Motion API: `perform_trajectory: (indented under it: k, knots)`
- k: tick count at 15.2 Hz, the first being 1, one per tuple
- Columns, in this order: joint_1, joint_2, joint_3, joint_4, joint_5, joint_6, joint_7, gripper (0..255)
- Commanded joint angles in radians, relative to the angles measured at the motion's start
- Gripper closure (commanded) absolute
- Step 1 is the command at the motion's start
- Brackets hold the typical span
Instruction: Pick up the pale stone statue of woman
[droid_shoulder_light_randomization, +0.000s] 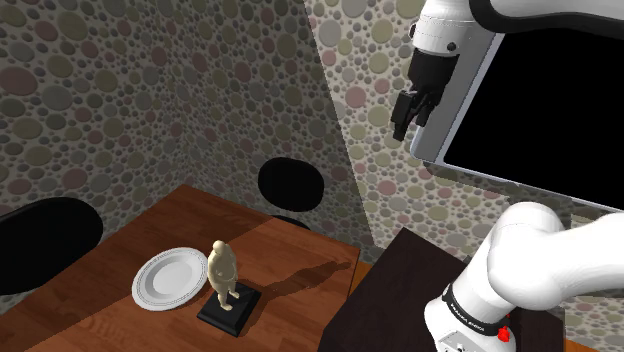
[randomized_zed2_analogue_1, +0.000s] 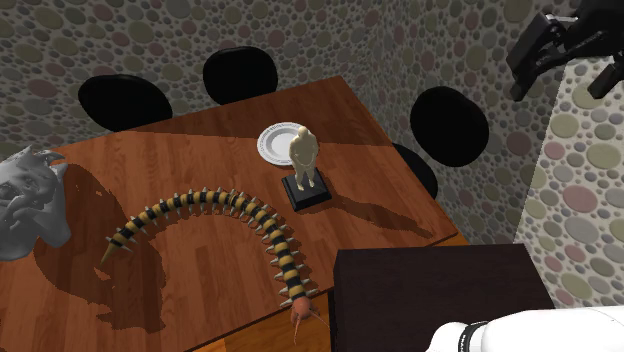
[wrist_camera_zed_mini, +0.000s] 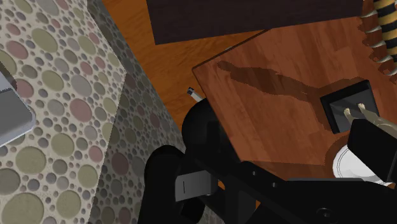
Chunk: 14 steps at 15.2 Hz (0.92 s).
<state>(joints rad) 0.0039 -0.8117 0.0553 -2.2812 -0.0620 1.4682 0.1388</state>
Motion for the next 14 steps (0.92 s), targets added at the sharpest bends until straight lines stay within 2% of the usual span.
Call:
perform_trajectory:
  k: [1, 8, 14]
  knots:
    - [0.0, 0.0, 0.0, 0.0, 0.0, 0.0, 0.0, 0]
    - [0.02, 0.135, 0.094, -0.052, 0.075, 0.173, 0.125, 0]
    - [0.032, 0.295, 0.174, -0.046, 0.116, 0.32, 0.228, 0]
